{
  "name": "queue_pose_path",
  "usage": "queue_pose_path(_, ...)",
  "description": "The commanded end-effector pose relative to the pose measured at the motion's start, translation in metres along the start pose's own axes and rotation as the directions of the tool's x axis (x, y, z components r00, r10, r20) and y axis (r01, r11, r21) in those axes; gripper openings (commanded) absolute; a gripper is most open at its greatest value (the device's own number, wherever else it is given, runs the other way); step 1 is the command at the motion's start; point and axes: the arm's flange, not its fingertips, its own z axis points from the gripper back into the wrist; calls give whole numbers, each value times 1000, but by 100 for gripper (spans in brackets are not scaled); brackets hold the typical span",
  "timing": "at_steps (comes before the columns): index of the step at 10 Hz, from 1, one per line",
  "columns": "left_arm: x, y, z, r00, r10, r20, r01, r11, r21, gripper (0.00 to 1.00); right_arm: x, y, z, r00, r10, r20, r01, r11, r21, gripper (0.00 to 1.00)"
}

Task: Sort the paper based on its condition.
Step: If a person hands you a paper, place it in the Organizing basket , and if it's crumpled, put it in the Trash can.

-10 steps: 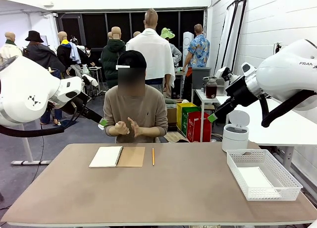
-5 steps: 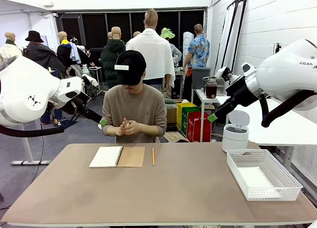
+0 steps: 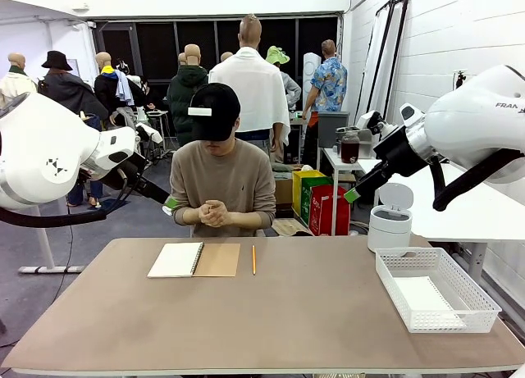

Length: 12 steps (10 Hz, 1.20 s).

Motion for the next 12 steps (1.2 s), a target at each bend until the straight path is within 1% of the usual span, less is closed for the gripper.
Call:
queue_pose_path(1,-1,1,0,1000,3,0,-3,1000,-7,100,0,0,0,1000,0,-1,0,1000,-1,100)
queue_pose_path(12,-1,1,0,1000,3,0,-3,1000,-7,100,0,0,0,1000,0,-1,0,1000,-1,100)
